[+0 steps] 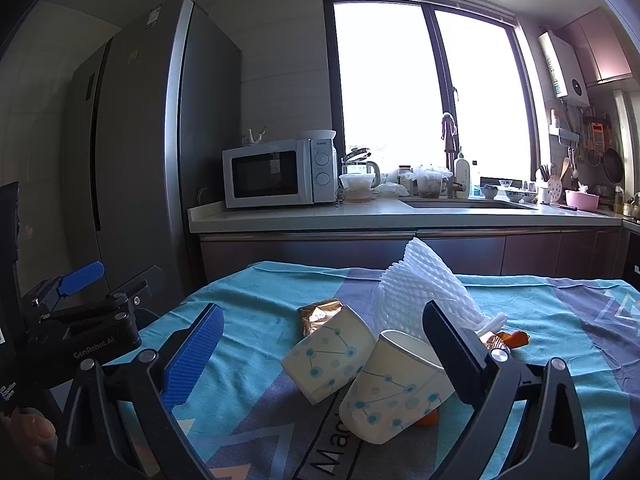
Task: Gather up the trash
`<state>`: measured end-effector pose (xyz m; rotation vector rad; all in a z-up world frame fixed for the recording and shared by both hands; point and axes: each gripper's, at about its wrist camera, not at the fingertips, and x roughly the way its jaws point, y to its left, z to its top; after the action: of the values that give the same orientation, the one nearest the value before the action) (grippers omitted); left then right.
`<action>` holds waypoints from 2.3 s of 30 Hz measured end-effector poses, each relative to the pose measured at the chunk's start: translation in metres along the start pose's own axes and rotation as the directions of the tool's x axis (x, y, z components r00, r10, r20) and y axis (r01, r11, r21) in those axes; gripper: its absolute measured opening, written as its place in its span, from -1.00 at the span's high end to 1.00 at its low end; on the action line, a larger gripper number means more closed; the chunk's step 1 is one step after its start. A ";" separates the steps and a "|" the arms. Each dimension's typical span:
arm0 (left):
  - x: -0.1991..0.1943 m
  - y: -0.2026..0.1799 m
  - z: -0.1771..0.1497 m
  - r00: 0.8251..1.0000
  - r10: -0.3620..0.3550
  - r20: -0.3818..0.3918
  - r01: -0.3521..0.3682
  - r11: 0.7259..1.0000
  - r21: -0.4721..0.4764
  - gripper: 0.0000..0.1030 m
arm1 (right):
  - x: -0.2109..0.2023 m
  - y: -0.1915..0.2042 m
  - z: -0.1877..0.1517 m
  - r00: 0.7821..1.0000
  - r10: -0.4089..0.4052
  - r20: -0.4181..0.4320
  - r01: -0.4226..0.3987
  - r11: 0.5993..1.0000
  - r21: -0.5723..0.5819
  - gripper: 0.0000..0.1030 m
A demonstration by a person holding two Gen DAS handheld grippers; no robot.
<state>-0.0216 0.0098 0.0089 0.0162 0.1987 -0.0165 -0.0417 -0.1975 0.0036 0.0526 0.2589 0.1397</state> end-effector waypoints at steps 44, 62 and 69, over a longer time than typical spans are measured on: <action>-0.008 0.003 0.001 1.000 -0.008 0.023 0.008 1.000 -0.006 -0.89 | -0.002 0.001 0.000 1.000 0.001 0.007 -0.001 1.000 0.002 -0.87; -0.003 -0.002 -0.002 1.000 -0.018 0.010 0.018 1.000 0.003 -0.89 | -0.001 -0.005 -0.002 1.000 0.002 0.000 -0.002 1.000 0.016 -0.87; 0.002 -0.006 -0.004 0.999 -0.042 -0.012 0.042 0.999 0.009 -0.89 | 0.003 -0.010 -0.003 1.000 -0.001 -0.009 0.001 1.000 0.027 -0.87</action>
<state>-0.0201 0.0043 0.0046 0.0213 0.2104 -0.0593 -0.0387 -0.2070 -0.0006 0.0783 0.2697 0.1355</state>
